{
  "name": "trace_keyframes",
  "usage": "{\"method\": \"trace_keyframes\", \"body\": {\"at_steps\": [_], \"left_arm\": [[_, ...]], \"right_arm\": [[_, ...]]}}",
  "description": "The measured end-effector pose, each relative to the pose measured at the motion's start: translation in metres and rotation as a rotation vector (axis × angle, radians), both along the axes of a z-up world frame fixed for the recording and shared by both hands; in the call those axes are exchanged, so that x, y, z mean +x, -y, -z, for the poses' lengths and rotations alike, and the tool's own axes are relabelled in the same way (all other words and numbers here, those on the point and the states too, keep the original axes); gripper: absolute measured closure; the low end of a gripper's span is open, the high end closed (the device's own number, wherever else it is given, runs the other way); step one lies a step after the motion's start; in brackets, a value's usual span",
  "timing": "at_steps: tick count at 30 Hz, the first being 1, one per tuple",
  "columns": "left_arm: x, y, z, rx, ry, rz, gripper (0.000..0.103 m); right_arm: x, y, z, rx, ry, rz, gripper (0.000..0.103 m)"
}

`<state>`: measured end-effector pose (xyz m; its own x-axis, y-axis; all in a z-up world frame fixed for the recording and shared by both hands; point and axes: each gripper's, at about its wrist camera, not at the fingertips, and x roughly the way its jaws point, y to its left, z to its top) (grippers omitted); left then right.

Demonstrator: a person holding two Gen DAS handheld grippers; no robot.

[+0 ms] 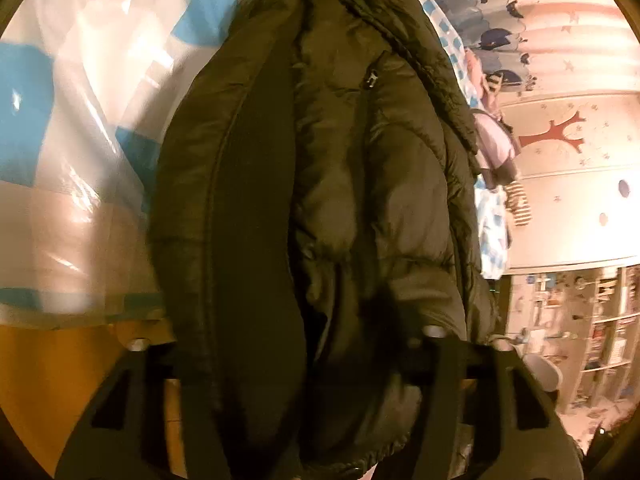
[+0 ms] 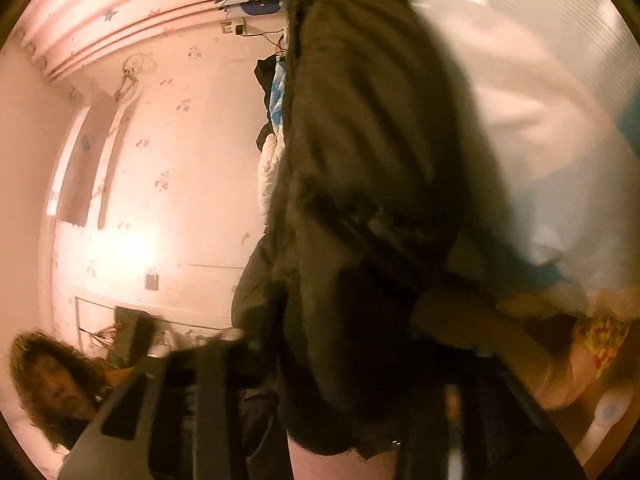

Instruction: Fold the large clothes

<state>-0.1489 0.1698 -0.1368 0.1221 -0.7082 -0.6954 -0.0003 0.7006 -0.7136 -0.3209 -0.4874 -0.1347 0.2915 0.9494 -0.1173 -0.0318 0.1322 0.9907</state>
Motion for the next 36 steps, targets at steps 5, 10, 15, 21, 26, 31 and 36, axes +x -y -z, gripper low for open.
{"method": "trace_keyframes", "body": {"at_steps": [5,10,15,21,26,31,36], "left_arm": [[-0.008,0.003,-0.034,0.058,0.061,-0.003,0.091],[-0.029,0.000,-0.070,0.012,0.115,0.014,0.094],[-0.072,-0.010,-0.091,-0.060,0.168,0.092,0.093],[-0.081,-0.032,-0.028,-0.114,0.051,0.077,0.056],[-0.072,-0.031,-0.003,-0.153,0.016,0.040,0.025],[-0.071,-0.019,-0.009,-0.130,0.066,0.021,0.046],[-0.078,-0.016,-0.025,-0.110,0.107,0.011,0.084]], "right_arm": [[-0.008,-0.009,-0.042,-0.015,0.097,0.046,0.083],[-0.025,-0.010,-0.084,-0.009,0.186,0.061,0.085],[-0.059,-0.009,-0.094,0.001,0.206,-0.018,0.085],[-0.070,0.014,-0.037,0.035,0.064,0.007,0.051],[-0.064,0.015,-0.020,0.077,0.060,0.028,0.045],[-0.068,0.014,-0.026,0.026,0.113,0.056,0.077],[-0.077,0.009,-0.047,0.026,0.174,0.083,0.083]]}}
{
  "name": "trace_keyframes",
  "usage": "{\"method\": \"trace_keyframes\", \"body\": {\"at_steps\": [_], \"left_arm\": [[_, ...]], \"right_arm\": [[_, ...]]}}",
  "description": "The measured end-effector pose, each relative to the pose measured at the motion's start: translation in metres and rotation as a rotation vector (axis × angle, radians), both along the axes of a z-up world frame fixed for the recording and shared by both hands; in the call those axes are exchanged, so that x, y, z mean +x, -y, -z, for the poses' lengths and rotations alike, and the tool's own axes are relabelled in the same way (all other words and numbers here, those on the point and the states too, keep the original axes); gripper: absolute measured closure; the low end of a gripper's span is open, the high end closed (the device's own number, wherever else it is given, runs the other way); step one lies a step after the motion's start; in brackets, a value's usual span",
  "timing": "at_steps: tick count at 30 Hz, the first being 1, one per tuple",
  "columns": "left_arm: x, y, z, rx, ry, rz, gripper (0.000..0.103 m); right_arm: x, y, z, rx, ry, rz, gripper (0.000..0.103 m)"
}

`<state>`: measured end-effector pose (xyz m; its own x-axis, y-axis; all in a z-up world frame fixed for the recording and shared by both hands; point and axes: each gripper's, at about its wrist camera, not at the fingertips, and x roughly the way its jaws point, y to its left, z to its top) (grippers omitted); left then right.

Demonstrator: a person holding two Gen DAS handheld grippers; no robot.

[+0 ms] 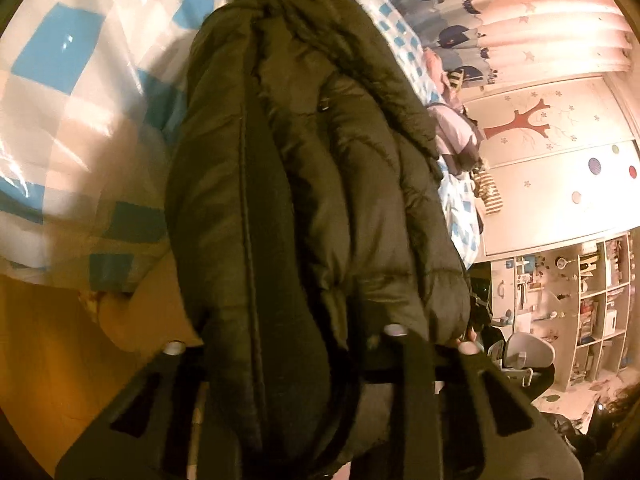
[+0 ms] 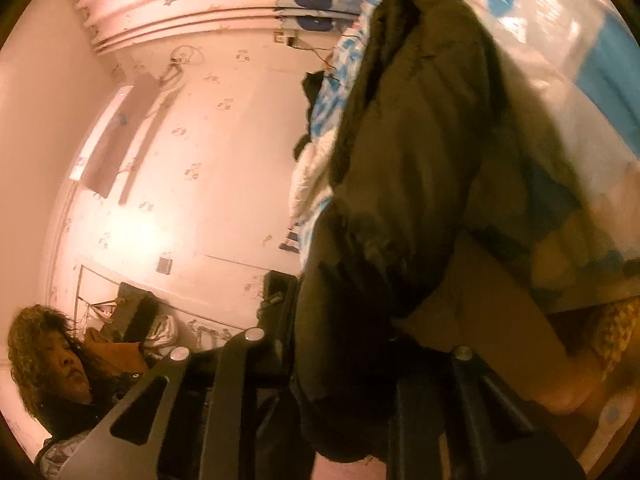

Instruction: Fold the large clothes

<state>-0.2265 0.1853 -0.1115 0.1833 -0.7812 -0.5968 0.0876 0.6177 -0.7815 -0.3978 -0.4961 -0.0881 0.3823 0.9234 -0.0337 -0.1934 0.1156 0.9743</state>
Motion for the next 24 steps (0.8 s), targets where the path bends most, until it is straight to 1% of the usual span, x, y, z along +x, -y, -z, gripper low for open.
{"method": "trace_keyframes", "body": {"at_steps": [2,4,9,12,14,16,18,20,24], "left_arm": [[-0.005,0.000,-0.008,0.004,0.022,-0.009,0.088],[-0.008,-0.002,-0.017,-0.006,0.039,-0.017,0.090],[-0.023,-0.010,-0.043,-0.045,0.092,-0.007,0.091],[-0.035,-0.021,-0.056,-0.083,0.122,-0.001,0.091],[-0.038,-0.027,-0.055,-0.099,0.118,0.000,0.091],[-0.042,-0.034,-0.044,-0.116,0.098,-0.013,0.091],[-0.042,-0.039,-0.032,-0.149,0.068,-0.037,0.091],[-0.041,-0.042,-0.027,-0.186,0.060,-0.056,0.091],[-0.035,-0.042,-0.043,-0.256,0.095,-0.086,0.091]], "right_arm": [[-0.003,-0.003,-0.011,0.010,0.032,0.007,0.083],[-0.008,-0.005,-0.023,0.029,0.071,0.013,0.083],[-0.015,-0.016,-0.051,0.077,0.153,0.015,0.083],[-0.024,-0.016,-0.061,0.124,0.191,0.027,0.083],[-0.024,-0.019,-0.063,0.143,0.202,0.045,0.083],[-0.025,-0.020,-0.058,0.175,0.196,0.065,0.083],[-0.026,-0.018,-0.049,0.217,0.184,0.088,0.083],[-0.024,-0.017,-0.044,0.253,0.184,0.109,0.083],[-0.009,-0.012,-0.053,0.297,0.218,0.139,0.083]]}}
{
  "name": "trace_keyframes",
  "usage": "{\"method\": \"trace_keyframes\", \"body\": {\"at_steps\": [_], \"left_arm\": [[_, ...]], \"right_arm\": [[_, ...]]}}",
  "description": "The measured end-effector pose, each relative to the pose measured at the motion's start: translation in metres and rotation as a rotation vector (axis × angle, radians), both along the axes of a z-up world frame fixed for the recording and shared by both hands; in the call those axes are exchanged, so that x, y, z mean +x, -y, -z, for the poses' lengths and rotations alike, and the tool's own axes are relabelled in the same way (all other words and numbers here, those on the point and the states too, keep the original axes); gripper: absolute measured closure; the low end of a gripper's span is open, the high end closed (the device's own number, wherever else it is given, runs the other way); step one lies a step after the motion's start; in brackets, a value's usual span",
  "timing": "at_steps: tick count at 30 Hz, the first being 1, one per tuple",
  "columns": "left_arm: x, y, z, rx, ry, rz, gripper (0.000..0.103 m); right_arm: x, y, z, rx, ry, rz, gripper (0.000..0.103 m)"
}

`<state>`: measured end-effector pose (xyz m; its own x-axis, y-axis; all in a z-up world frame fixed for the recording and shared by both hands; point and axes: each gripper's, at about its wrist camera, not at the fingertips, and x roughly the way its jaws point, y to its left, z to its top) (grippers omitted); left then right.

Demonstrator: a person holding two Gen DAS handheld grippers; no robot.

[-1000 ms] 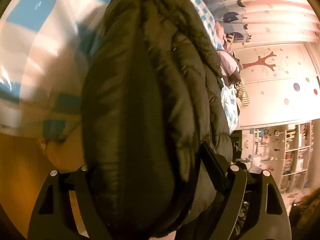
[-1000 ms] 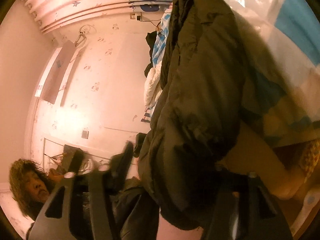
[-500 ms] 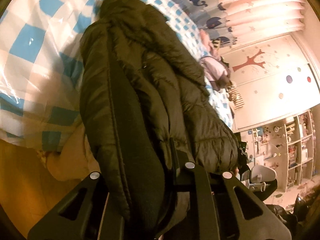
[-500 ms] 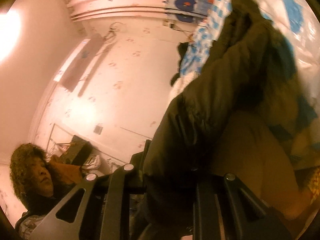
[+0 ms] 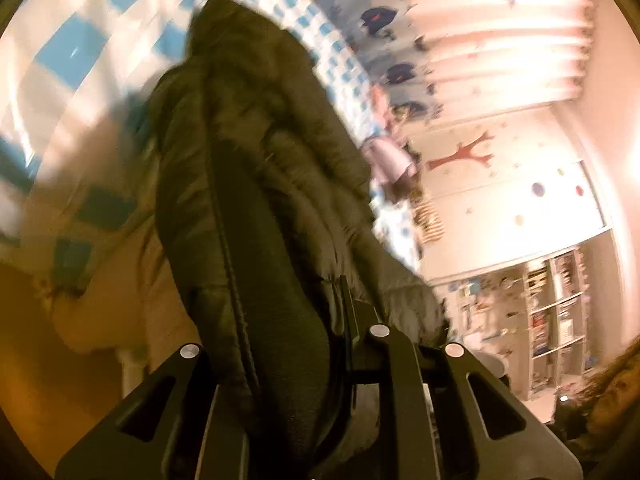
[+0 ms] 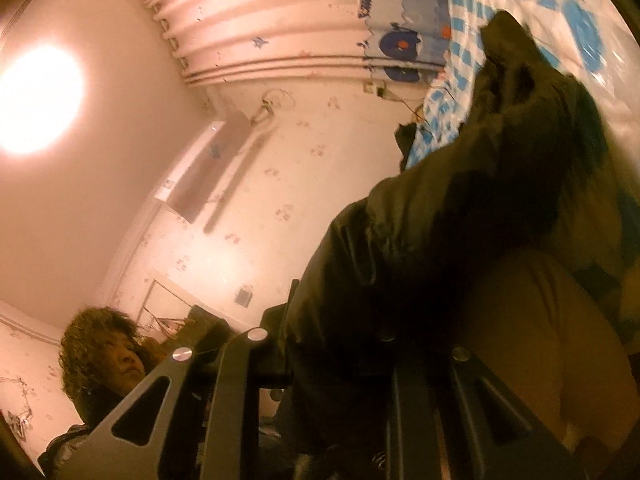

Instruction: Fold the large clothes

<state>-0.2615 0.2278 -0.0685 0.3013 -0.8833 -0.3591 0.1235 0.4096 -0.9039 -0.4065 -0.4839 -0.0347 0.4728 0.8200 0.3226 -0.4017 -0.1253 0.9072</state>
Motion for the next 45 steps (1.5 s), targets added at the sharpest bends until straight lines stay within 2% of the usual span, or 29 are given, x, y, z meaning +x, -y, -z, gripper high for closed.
{"method": "trace_keyframes", "body": {"at_steps": [6,12,15,20,24,31,35,39,40,42,44,45], "left_arm": [[0.034,-0.007,-0.041,-0.098,0.067,-0.073,0.091],[0.094,-0.002,-0.079,-0.159,0.114,-0.134,0.091],[0.128,0.000,-0.094,-0.172,0.127,-0.158,0.091],[0.191,0.009,-0.100,-0.186,0.089,-0.201,0.091],[0.243,0.019,-0.080,-0.174,0.015,-0.242,0.090],[0.328,0.034,-0.005,-0.107,-0.168,-0.349,0.090],[0.354,0.039,0.044,-0.077,-0.249,-0.387,0.088],[0.366,0.043,0.062,-0.073,-0.298,-0.386,0.087],[0.367,0.044,0.062,-0.066,-0.303,-0.380,0.085],[0.373,0.045,0.055,-0.066,-0.315,-0.354,0.071],[0.379,0.041,0.041,-0.105,-0.315,-0.358,0.031],[0.379,0.039,0.034,-0.117,-0.313,-0.370,0.023]], "right_arm": [[0.050,0.009,-0.032,0.036,0.065,0.032,0.083],[0.114,0.017,-0.072,0.017,0.095,0.063,0.083],[0.147,0.024,-0.087,-0.001,0.086,0.087,0.083],[0.199,0.034,-0.093,-0.040,0.031,0.123,0.083],[0.245,0.045,-0.068,-0.065,-0.084,0.162,0.083],[0.319,0.055,0.005,-0.144,-0.328,0.220,0.083],[0.341,0.054,0.033,-0.189,-0.425,0.223,0.083],[0.352,0.055,0.042,-0.211,-0.490,0.208,0.078],[0.353,0.056,0.039,-0.224,-0.490,0.207,0.071],[0.357,0.057,0.031,-0.235,-0.483,0.201,0.058],[0.364,0.056,0.022,-0.258,-0.486,0.201,0.053],[0.369,0.055,0.018,-0.271,-0.495,0.199,0.048]]}}
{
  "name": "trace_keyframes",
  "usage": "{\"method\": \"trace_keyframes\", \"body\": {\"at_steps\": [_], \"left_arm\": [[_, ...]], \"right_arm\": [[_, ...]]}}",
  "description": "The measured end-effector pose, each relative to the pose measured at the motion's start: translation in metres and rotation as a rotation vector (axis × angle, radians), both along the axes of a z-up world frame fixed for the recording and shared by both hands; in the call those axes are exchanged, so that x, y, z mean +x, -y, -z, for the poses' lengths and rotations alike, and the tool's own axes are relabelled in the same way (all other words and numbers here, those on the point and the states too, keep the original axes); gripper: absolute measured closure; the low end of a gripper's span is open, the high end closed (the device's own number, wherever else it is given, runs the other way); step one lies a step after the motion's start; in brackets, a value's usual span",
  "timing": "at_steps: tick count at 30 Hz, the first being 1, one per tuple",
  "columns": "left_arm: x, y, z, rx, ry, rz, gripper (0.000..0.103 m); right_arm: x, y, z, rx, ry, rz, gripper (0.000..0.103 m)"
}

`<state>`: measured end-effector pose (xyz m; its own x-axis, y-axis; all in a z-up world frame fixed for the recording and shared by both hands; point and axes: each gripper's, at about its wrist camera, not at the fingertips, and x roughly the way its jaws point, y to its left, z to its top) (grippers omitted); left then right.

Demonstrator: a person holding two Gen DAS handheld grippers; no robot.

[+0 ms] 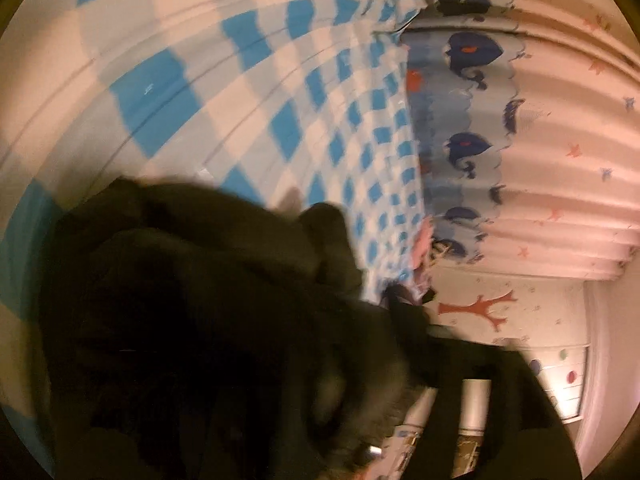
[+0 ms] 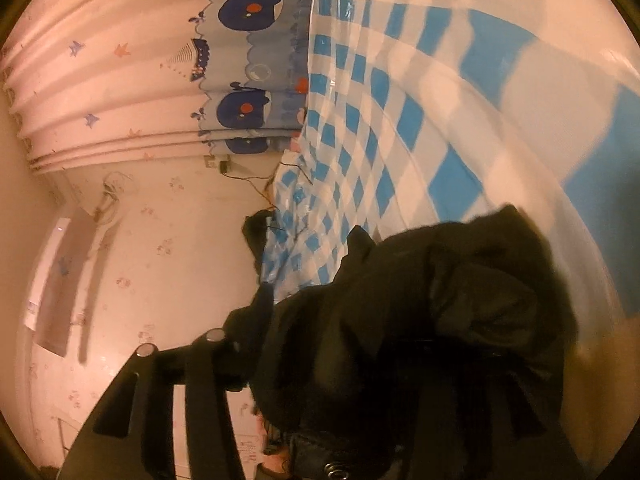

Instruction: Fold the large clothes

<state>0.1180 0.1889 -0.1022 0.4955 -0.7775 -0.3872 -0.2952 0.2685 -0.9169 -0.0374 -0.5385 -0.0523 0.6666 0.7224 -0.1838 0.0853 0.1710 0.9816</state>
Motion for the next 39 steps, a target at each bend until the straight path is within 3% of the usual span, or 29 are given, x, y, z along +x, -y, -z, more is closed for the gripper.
{"method": "trace_keyframes", "body": {"at_steps": [1,2,9,13,15,18,23,25,28,31,34,36,39], "left_arm": [[0.000,-0.003,-0.008,-0.015,0.004,-0.022,0.014],[0.000,-0.006,-0.015,-0.044,0.002,-0.047,0.012],[0.002,-0.007,-0.044,-0.165,0.008,-0.124,0.009],[0.018,-0.004,-0.024,-0.130,-0.167,-0.213,0.008],[0.025,0.003,-0.016,-0.149,-0.202,-0.235,0.008],[0.024,0.004,-0.012,-0.305,-0.179,-0.327,0.008],[0.035,-0.004,-0.009,-0.544,-0.065,-0.383,0.008],[0.048,-0.005,-0.009,-0.522,-0.044,-0.323,0.008],[0.052,0.000,-0.002,-0.444,-0.078,-0.241,0.008],[0.042,0.002,-0.003,-0.444,-0.016,-0.172,0.008],[0.025,0.006,-0.023,-0.445,0.150,-0.048,0.008],[0.010,0.005,-0.040,-0.423,0.269,-0.006,0.008],[-0.011,0.016,-0.083,-0.239,0.444,0.083,0.008]], "right_arm": [[0.005,-0.002,-0.002,0.007,-0.011,-0.002,0.041],[0.008,-0.003,-0.004,0.018,-0.022,0.001,0.039],[0.007,-0.007,-0.012,0.124,-0.062,0.068,0.014],[0.005,-0.003,-0.008,0.181,-0.106,0.104,0.012],[0.007,-0.002,-0.009,0.196,-0.120,0.122,0.009],[0.015,0.002,-0.009,0.195,-0.129,0.147,0.007],[0.030,0.009,0.009,0.166,-0.159,0.161,0.007],[0.033,0.009,0.016,0.154,-0.157,0.154,0.007],[0.035,0.008,0.022,0.126,-0.154,0.138,0.007],[0.035,0.005,0.015,0.079,-0.149,0.115,0.007],[0.032,0.001,0.000,0.006,-0.141,0.099,0.007],[0.024,-0.003,-0.020,-0.065,-0.088,0.111,0.007],[0.003,-0.018,-0.059,-0.213,0.063,0.138,0.007]]}}
